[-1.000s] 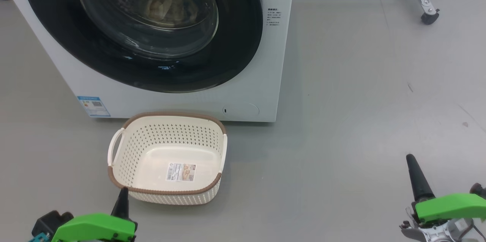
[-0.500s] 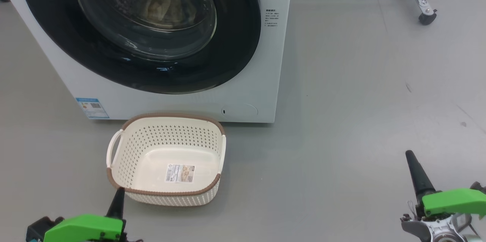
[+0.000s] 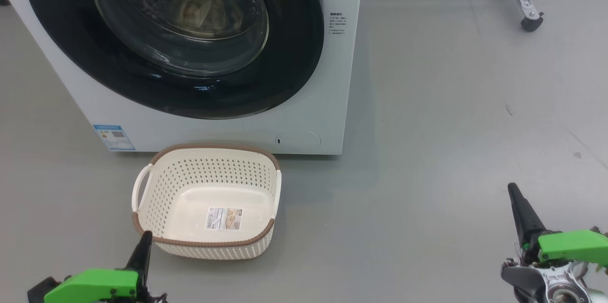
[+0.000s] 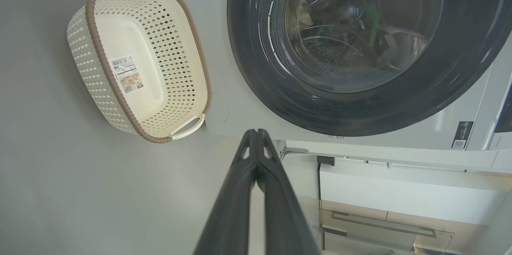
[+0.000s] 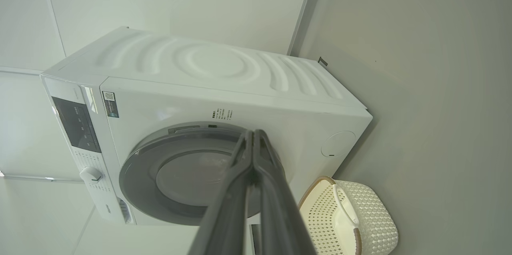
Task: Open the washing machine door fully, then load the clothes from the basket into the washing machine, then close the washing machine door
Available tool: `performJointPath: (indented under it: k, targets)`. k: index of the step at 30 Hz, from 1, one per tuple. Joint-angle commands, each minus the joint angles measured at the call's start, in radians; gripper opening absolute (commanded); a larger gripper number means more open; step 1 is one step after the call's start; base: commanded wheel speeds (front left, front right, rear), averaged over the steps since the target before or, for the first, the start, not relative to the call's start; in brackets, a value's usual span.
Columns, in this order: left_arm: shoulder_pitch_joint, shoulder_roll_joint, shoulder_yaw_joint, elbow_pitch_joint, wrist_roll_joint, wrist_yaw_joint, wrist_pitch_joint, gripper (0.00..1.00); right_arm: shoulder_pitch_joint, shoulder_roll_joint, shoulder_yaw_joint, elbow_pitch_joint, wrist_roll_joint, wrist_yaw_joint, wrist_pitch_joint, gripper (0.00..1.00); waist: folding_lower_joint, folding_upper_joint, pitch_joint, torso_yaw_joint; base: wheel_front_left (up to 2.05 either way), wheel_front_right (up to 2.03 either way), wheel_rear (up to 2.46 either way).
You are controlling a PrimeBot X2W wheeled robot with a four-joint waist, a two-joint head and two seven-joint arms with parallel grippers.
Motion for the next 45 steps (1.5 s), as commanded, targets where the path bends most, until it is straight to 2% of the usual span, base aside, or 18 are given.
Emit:
performJointPath:
  k: [1,18,45]
  targets:
    - [-0.057,0.006,0.045,-0.027,-0.028,-0.012,0.008,0.0,-0.059,-0.025,0.013,-0.025,0.035,-0.003,0.01,0.0,0.0,0.0,0.0,-0.001,0.0,0.0,0.0]
    - [-0.065,-0.01,0.112,-0.014,-0.192,-0.055,0.05,0.0,-0.098,-0.027,0.008,0.016,0.226,-0.003,0.044,0.0,0.0,0.0,-0.005,-0.008,0.0,0.0,0.0]
    - [-0.065,-0.015,0.119,-0.013,-0.186,-0.055,0.056,0.0,-0.099,-0.019,-0.002,0.017,0.217,-0.003,0.052,0.0,0.0,0.0,-0.005,-0.008,0.0,0.0,0.0]
